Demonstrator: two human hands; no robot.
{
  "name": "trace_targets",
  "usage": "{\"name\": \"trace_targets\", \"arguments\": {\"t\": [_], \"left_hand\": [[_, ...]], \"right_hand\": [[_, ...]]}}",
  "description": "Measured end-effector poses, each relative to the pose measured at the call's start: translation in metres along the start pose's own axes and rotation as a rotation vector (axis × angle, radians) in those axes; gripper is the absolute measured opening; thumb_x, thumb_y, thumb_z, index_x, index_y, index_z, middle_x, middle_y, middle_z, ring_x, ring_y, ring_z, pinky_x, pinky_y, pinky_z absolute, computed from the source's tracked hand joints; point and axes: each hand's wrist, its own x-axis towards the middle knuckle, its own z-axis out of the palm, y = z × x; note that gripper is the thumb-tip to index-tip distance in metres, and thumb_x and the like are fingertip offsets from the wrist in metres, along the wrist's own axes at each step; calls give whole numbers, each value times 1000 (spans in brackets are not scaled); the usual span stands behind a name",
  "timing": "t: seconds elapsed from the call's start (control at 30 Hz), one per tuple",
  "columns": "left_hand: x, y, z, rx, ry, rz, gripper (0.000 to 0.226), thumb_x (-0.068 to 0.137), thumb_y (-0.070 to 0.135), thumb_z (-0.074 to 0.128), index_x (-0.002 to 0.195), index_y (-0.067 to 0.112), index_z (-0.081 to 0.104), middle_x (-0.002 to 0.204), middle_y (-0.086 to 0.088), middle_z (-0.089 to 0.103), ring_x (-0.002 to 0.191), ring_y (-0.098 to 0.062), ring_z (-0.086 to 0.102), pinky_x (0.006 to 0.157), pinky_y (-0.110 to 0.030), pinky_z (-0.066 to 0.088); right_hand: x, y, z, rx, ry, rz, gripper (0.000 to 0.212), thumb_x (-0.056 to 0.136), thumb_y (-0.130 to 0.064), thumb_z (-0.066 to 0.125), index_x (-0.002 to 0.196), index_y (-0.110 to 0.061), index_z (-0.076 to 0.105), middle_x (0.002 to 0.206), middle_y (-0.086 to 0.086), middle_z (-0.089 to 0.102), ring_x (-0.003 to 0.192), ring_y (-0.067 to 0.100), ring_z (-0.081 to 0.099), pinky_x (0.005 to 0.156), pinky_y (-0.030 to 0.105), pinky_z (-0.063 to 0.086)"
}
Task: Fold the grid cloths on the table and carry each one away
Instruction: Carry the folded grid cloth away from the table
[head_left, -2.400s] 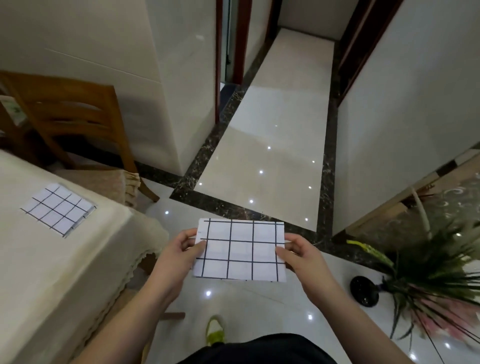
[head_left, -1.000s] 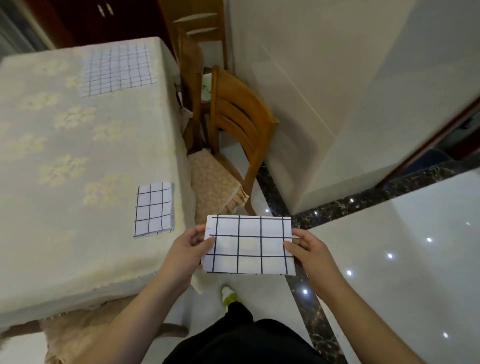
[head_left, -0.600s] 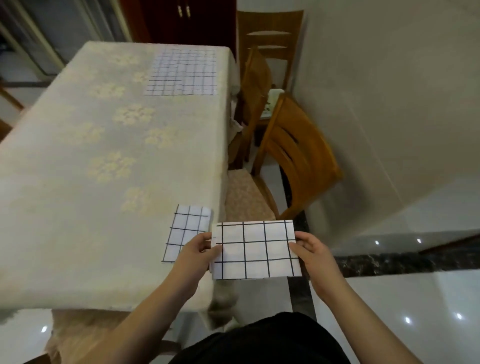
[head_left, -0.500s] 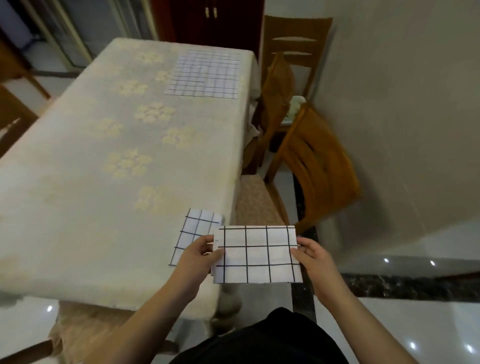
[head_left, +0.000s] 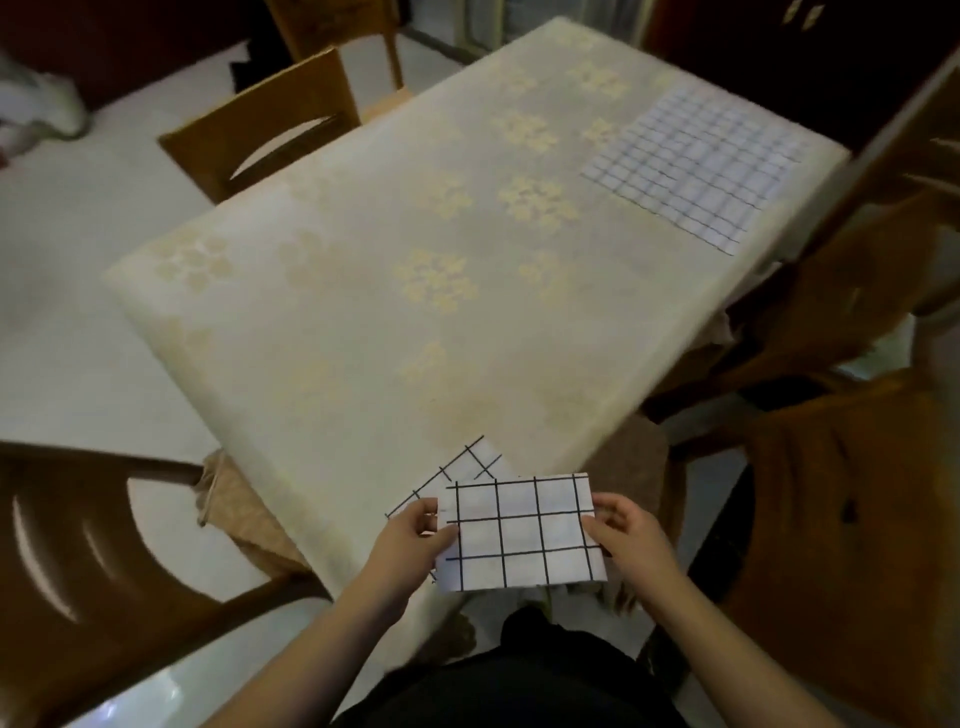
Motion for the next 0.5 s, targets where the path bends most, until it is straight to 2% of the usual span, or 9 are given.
{"name": "trace_targets", "arguments": {"t": [0.07,0.13,0.2,0.27,0.33,0.4,0.5], "left_hand": [[1,-11,1,-27,59,-44,14,90,12,65,102,19,66,91,-11,69,81,-24,66,70,-39,54],[2,-25,2,-40,140,-78,13,90,15,65,102,18,64,86,-12,63,75,-21,59,65,-34,48],[5,-37,3,-67,234,-112,12,90,15,64,102,14,62,77,-5,55,67,-17,51,60,-30,44],[6,-46,3,-136,303,-156,7,91,13,61,97,13,64,72,-6,55,64,-20,53,59,-33,49],[8,-53,2,-233,356,-185,9,91,11,59,94,14,67,81,-16,65,75,-30,66,68,-40,59],[10,-56,2,-286,402,-198,10,91,10,59,93,14,68,89,-17,70,86,-34,69,75,-44,61],[13,-58,1,-282,456,-197,8,90,10,61,91,14,68,86,-16,69,83,-33,69,75,-47,61]], "right_hand": [[21,-8,4,-57,-79,5,24,91,-9,64,115,-14,61,101,8,70,89,16,68,62,14,52],[39,-14,12,-102,-143,6,26,91,-5,64,117,-8,59,101,14,68,88,21,66,63,13,53],[56,-18,20,-164,-203,-16,24,91,-1,63,113,-5,59,89,12,62,79,18,60,62,9,48],[71,-21,29,-250,-259,-53,21,90,-2,64,111,-6,60,80,5,57,72,13,56,59,8,46],[84,-24,38,-332,-297,-91,21,90,-6,65,111,-7,61,78,3,59,71,12,57,59,9,46],[94,-29,44,-388,-332,-110,20,90,-8,66,109,-12,61,79,1,60,72,12,58,61,12,46],[108,-34,53,-468,-355,-152,19,90,-12,67,107,-16,61,83,-1,62,76,12,61,64,17,44]]}}
